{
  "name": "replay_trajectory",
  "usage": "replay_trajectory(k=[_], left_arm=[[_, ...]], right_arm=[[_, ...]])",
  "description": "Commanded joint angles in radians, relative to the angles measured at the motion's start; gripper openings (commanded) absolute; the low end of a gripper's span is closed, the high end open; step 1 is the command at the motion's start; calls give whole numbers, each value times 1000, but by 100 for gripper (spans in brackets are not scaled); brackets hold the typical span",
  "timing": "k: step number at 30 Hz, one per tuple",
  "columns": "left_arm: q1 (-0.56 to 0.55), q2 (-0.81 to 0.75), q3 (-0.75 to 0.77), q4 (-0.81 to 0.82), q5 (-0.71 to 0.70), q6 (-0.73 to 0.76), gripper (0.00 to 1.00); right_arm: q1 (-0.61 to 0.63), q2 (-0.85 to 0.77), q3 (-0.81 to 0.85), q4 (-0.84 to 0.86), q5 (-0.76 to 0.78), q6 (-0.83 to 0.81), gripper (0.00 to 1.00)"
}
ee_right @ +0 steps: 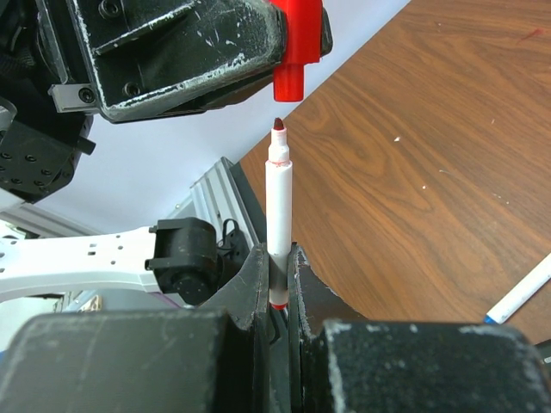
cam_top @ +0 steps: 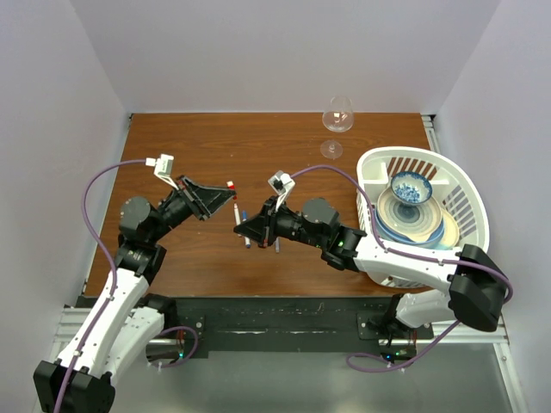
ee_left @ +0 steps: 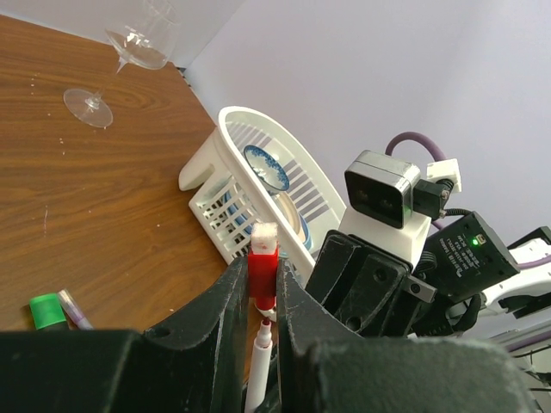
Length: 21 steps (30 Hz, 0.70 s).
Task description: Insert the pens into the pen caps
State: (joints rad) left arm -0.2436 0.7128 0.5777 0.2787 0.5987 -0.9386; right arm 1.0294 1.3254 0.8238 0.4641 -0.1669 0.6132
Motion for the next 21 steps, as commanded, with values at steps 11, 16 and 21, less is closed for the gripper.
replay_trajectory(k=[11, 16, 21], left_arm=[[-3, -36, -42, 34, 35, 4, 0], [-3, -44, -49, 33, 42, 1, 0], [-3, -47, -56, 30, 56, 1, 0]], right_arm=[[6, -2, 32, 16, 36, -13, 0], [4, 3, 43, 13, 41, -15, 0], [6, 5, 54, 8, 50, -20, 0]])
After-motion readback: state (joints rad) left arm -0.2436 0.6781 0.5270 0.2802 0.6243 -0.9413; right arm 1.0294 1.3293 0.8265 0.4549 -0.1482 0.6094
